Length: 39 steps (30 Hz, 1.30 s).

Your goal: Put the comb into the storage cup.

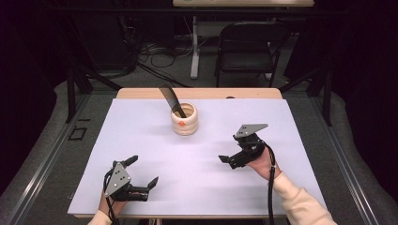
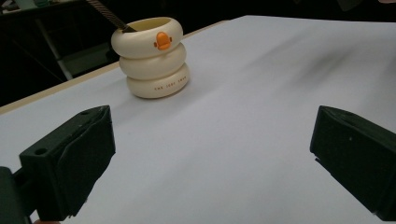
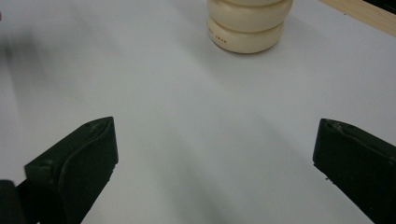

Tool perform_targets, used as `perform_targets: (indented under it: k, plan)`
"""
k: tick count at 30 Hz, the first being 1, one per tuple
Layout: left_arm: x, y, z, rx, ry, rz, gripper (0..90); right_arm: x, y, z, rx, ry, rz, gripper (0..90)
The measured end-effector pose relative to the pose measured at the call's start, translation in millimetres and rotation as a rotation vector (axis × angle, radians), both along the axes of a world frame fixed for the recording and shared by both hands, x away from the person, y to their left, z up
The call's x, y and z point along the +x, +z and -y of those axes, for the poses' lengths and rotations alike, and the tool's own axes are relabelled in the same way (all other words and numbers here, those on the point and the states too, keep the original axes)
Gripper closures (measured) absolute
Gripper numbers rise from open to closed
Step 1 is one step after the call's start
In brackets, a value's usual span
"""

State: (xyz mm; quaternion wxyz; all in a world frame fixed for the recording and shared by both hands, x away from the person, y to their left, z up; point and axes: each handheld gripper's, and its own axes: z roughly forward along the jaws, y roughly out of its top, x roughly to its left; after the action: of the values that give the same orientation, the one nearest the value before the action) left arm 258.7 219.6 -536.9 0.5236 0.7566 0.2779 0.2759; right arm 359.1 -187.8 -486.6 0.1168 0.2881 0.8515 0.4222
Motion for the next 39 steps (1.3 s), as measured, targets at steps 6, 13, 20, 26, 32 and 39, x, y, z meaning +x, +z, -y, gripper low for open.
perform_targets:
  k: [6,13,20,26,32,39]
  plan:
    - [0.1,0.0,0.0,0.002,-0.001,-0.001,0.0,-7.0,-1.5,6.5,0.000,-0.005,0.001,0.0]
    - [0.1,-0.1,0.3,0.000,-0.002,-0.001,0.0,-15.4,-2.5,14.5,0.004,-0.009,0.000,0.0]
    - [0.1,-0.2,0.4,0.000,-0.002,-0.002,0.0,-23.7,-5.6,21.6,0.000,-0.013,0.003,0.0]
    - [0.1,-0.2,0.2,0.001,-0.001,-0.002,0.1,-30.6,-9.7,29.1,0.005,-0.022,0.012,0.0]
    - [0.0,-0.3,0.3,0.002,-0.001,-0.003,0.0,-38.9,-12.8,36.7,0.008,-0.030,0.025,0.0]
    - [0.0,-0.4,0.2,0.003,-0.001,-0.003,0.1,-47.7,-14.1,44.6,0.019,-0.039,0.043,0.0]
